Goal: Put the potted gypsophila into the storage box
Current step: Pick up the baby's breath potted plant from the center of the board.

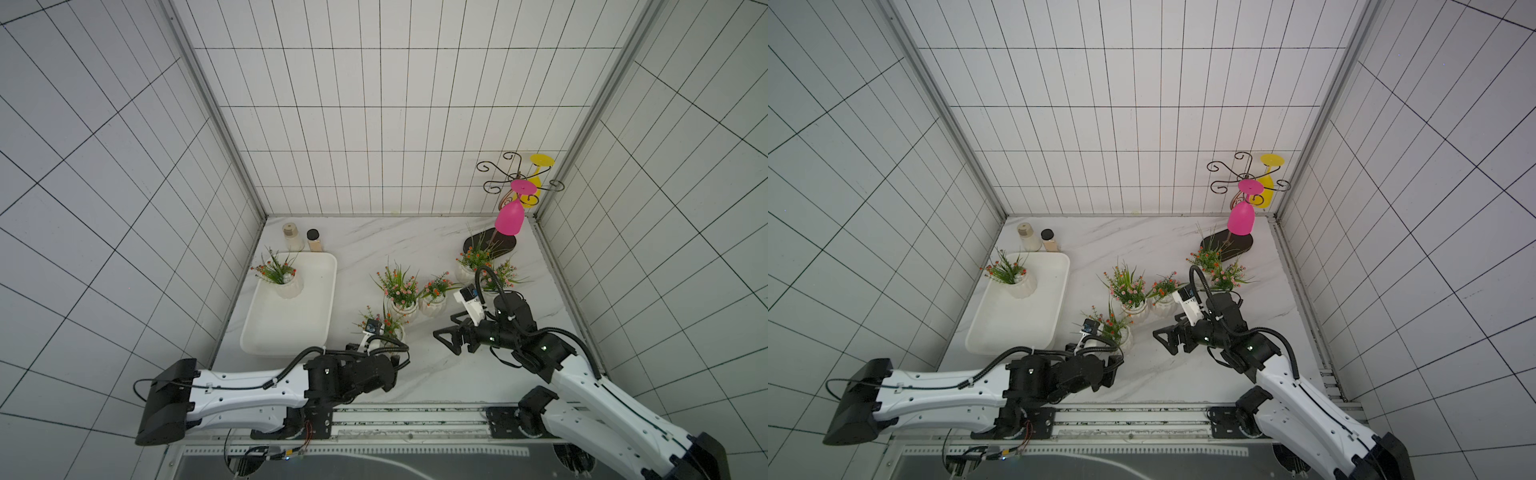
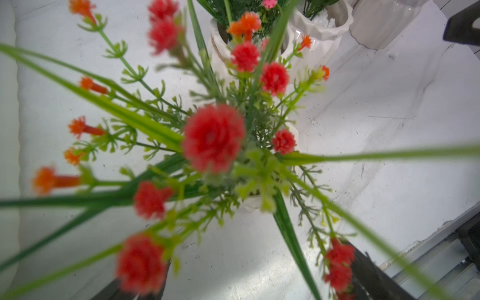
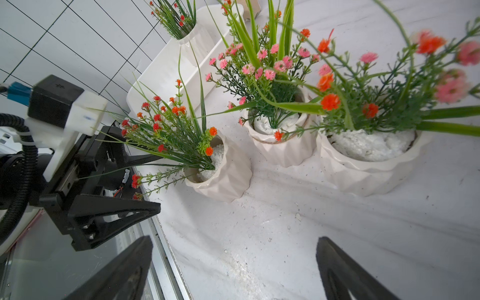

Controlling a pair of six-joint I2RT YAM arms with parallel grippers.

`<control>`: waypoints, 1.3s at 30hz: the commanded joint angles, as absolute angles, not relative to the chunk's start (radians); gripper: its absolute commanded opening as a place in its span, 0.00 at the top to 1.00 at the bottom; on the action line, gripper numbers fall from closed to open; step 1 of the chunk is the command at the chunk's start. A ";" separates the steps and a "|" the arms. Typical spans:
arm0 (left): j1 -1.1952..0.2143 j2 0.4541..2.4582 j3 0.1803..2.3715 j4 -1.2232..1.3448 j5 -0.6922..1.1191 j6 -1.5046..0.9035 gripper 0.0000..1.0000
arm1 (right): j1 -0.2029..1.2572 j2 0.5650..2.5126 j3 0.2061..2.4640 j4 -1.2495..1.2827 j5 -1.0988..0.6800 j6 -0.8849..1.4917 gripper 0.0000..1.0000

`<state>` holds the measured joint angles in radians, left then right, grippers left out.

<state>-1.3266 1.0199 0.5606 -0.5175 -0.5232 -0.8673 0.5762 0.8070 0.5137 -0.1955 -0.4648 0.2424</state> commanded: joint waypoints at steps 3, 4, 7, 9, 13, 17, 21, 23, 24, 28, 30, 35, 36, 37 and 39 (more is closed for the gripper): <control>-1.248 1.072 0.552 -0.416 -0.501 -0.813 0.03 | 0.566 0.815 0.572 -0.160 -0.474 0.244 0.01; -1.237 1.082 0.560 -0.413 -0.496 -0.803 0.03 | 0.565 0.815 0.571 -0.157 -0.474 0.244 0.01; -1.203 1.098 0.561 -0.378 -0.468 -0.764 0.03 | 0.565 0.818 0.566 -0.153 -0.473 0.244 0.01; -1.182 1.115 0.558 -0.353 -0.436 -0.739 0.03 | 0.564 0.819 0.566 -0.153 -0.474 0.242 0.01; -1.167 1.150 0.579 -0.352 -0.413 -0.704 0.03 | 0.564 0.820 0.565 -0.152 -0.474 0.241 0.01; -1.165 1.175 0.595 -0.344 -0.402 -0.690 0.03 | 0.563 0.819 0.561 -0.150 -0.478 0.244 0.01; -1.155 1.205 0.595 -0.317 -0.390 -0.680 0.03 | 0.561 0.818 0.561 -0.147 -0.477 0.245 0.01; -1.149 1.219 0.595 -0.300 -0.395 -0.679 0.03 | 0.560 0.816 0.561 -0.146 -0.478 0.245 0.01; -1.148 1.226 0.595 -0.290 -0.394 -0.679 0.03 | 0.561 0.815 0.561 -0.146 -0.479 0.245 0.01; -1.134 1.253 0.607 -0.263 -0.404 -0.663 0.03 | 0.559 0.813 0.557 -0.146 -0.479 0.245 0.01; -1.128 1.263 0.616 -0.252 -0.408 -0.650 0.03 | 0.560 0.814 0.557 -0.146 -0.480 0.245 0.01; -1.101 1.295 0.629 -0.244 -0.403 -0.638 0.03 | 0.558 0.812 0.556 -0.146 -0.480 0.247 0.01; -1.097 1.300 0.631 -0.243 -0.401 -0.638 0.03 | 0.558 0.812 0.555 -0.146 -0.480 0.247 0.00; -1.092 1.306 0.631 -0.240 -0.395 -0.637 0.03 | 0.558 0.811 0.555 -0.147 -0.481 0.247 0.01; -1.088 1.314 0.632 -0.239 -0.391 -0.634 0.03 | 0.556 0.810 0.552 -0.146 -0.481 0.247 0.01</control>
